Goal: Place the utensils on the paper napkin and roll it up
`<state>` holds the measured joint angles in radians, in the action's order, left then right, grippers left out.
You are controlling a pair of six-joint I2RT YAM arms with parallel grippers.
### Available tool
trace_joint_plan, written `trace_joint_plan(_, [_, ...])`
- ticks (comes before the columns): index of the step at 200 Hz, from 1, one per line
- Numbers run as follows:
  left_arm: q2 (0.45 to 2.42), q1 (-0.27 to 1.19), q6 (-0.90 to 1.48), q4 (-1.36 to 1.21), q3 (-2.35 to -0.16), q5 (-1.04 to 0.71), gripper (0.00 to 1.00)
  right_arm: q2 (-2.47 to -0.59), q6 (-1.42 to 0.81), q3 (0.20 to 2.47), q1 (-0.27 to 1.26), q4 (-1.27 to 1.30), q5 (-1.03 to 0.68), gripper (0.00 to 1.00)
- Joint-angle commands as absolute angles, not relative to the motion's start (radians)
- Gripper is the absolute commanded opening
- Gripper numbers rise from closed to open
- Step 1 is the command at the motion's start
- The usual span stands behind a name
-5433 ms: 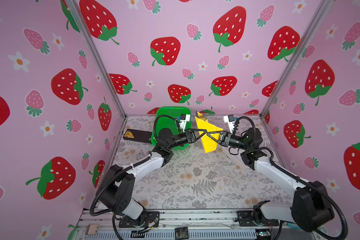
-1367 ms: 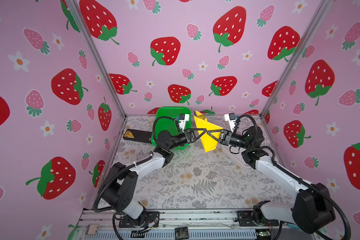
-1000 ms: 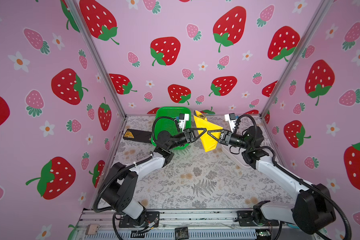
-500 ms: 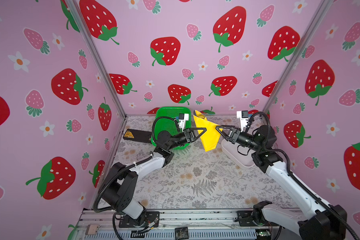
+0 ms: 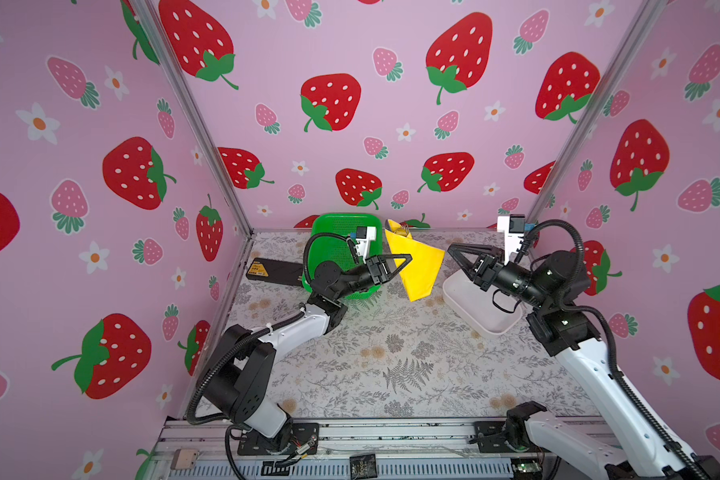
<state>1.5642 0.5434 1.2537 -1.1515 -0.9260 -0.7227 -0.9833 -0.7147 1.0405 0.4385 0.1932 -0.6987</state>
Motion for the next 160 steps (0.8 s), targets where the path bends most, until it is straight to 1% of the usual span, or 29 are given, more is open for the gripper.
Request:
trace_joint_plan(1, [1.532,0.541,1.255,-1.226,-0.940,-0.718,0.00,-1.018,-0.703,1.043,0.470,0.161,-0.747,0.21])
trace_joint_plan(40, [1.526,0.543,1.251,-1.218,-0.939,-0.719,0.00,-1.105,-0.611,1.103,0.561,0.031,-0.660,0.21])
trace_joint_plan(57, [1.523,0.543,1.253,-1.217,-0.937,-0.722,0.00,-1.144,-0.585,1.130,0.592,-0.021,-0.582,0.21])
trace_joint_plan(70, [1.520,0.543,1.253,-1.217,-0.936,-0.721,0.00,-1.155,-0.595,1.124,0.597,-0.023,-0.513,0.21])
trace_joint_plan(89, [1.517,0.542,1.252,-1.215,-0.936,-0.722,0.00,-1.149,-0.609,1.098,0.597,-0.002,-0.464,0.23])
trace_joint_plan(121, [1.516,0.543,1.253,-1.209,-0.942,-0.726,0.00,-1.170,-0.614,1.093,0.597,-0.007,-0.489,0.23])
trace_joint_plan(139, [1.516,0.542,1.254,-1.209,-0.946,-0.729,0.00,-1.165,-0.622,1.079,0.597,0.003,-0.488,0.25])
trace_joint_plan(160, [1.514,0.543,1.255,-1.209,-0.946,-0.729,0.00,-1.164,-0.636,1.069,0.595,0.028,-0.523,0.26])
